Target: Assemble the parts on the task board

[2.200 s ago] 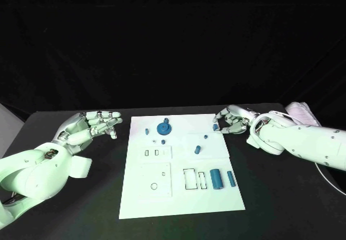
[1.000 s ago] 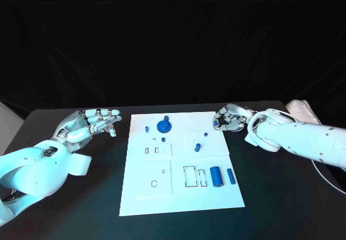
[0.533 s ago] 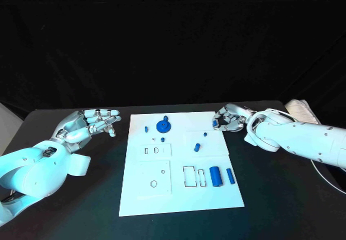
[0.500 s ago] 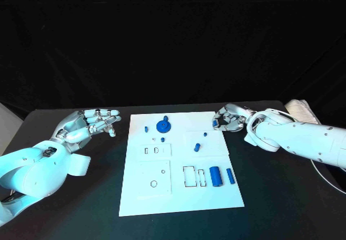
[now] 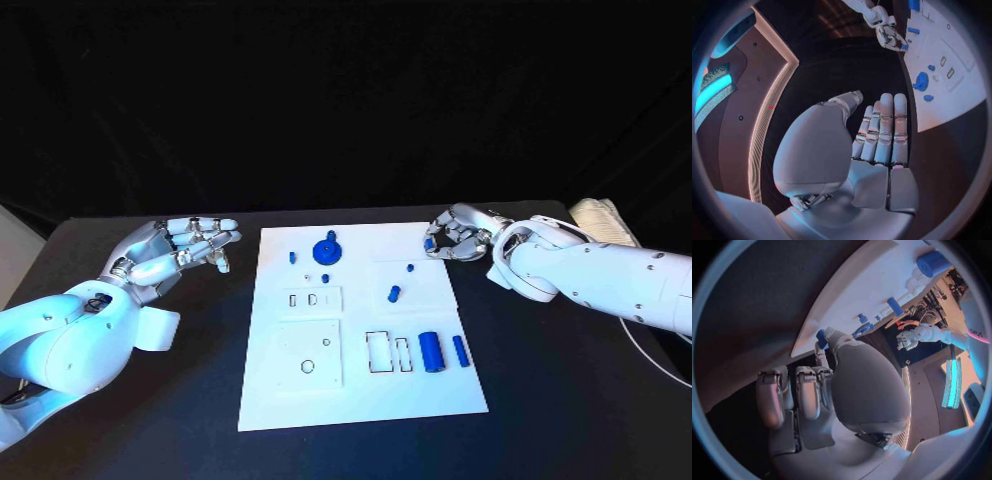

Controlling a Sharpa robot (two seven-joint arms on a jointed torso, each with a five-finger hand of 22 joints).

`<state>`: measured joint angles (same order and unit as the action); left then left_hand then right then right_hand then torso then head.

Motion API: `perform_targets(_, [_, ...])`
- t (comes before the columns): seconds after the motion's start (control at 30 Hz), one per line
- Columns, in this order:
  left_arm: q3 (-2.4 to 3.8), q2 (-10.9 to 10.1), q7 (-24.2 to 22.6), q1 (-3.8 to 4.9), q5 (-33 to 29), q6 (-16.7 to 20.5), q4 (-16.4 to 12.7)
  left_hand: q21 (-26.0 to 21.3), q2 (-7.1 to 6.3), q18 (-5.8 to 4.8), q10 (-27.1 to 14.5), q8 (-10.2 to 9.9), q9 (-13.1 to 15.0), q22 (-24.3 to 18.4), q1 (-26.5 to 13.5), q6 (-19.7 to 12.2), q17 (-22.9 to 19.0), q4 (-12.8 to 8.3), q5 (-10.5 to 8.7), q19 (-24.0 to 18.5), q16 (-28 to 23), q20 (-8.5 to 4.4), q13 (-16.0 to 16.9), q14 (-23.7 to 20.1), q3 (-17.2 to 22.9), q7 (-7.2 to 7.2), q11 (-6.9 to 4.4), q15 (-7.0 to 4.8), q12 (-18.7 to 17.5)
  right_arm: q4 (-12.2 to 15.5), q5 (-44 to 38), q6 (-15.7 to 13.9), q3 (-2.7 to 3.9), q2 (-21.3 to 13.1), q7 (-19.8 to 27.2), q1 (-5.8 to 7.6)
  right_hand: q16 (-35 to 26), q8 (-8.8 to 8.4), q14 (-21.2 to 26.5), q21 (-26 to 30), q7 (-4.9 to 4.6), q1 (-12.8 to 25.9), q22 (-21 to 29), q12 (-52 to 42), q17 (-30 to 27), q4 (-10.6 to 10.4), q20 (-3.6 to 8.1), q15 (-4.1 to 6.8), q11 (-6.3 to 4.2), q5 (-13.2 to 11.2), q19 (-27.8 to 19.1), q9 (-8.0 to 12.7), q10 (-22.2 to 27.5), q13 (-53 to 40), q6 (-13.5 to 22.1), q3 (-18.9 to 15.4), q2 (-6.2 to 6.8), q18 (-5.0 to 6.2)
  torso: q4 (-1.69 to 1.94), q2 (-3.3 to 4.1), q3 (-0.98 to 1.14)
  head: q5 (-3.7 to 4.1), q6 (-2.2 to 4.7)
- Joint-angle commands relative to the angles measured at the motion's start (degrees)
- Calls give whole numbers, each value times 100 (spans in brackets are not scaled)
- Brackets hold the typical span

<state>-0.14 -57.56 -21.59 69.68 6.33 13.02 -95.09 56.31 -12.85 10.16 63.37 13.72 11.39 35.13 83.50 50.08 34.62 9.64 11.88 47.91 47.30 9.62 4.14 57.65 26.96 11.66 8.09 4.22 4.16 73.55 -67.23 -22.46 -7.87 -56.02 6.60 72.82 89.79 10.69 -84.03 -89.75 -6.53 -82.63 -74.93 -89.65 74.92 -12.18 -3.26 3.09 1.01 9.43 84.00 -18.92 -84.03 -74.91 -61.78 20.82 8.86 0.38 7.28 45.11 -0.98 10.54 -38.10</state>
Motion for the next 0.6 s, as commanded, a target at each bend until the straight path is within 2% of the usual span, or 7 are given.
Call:
perform_targets(0.03, [4,1,-23,6,19,-91,-7,42,26,35,-23,-18,9,11,-52,-45,-6,-23,-29,-43,24,18,6,-39,24,-9,1,-9,14,61,-63,-447,1,6,43,-3,21,261,-597,-25,200,22,-1507,-35,1508,-1,45,51,-58,-6,600,-217,-597,-1509,-182,33,-105,-38,3,1,2,-12,-4])
perform_targets(0.13, [4,0,-22,6,19,-93,-5,42,26,35,-23,-18,9,11,-52,-45,-6,-23,-29,-43,24,18,6,-39,24,-9,1,-9,14,154,-63,-628,3,-9,-71,3,21,279,-597,-25,201,46,-1507,-35,1508,-2,53,54,-65,2,600,-226,-597,-1509,-165,35,-90,-38,-4,0,3,-27,15])
perform_targets(0.3, [4,-1,-23,6,19,-92,-3,42,26,35,-23,-18,9,11,-52,-45,-6,-23,-29,-43,24,18,6,-39,24,-9,1,-9,14,422,-78,-827,7,-67,-420,95,21,304,-597,-25,194,98,-1507,-22,1508,-12,57,47,-66,-3,600,-240,-587,-1498,-124,40,-67,-38,-17,-18,-14,-39,21])
perform_targets(0.47, [3,4,-22,7,18,-88,8,47,26,35,-22,-17,11,13,-54,-44,-7,-26,-30,-46,26,18,6,-40,28,-11,0,-9,15,984,-211,-1090,8,-96,-1016,245,21,322,-597,-25,174,105,-1507,25,1508,0,50,26,-60,1,600,-250,-552,-1459,-69,80,-78,-38,-28,-27,-3,-80,28])
perform_targets(0.6, [3,29,-19,7,17,-91,27,47,26,35,-22,-17,11,13,-54,-44,-7,-26,-30,-46,26,18,6,-40,28,-11,0,-9,15,1423,-389,-1250,8,35,-1493,290,21,332,-597,-25,161,115,-1507,46,1508,4,43,15,-49,11,600,-256,-536,-1442,-43,100,-83,-38,-33,-38,2,-104,32])
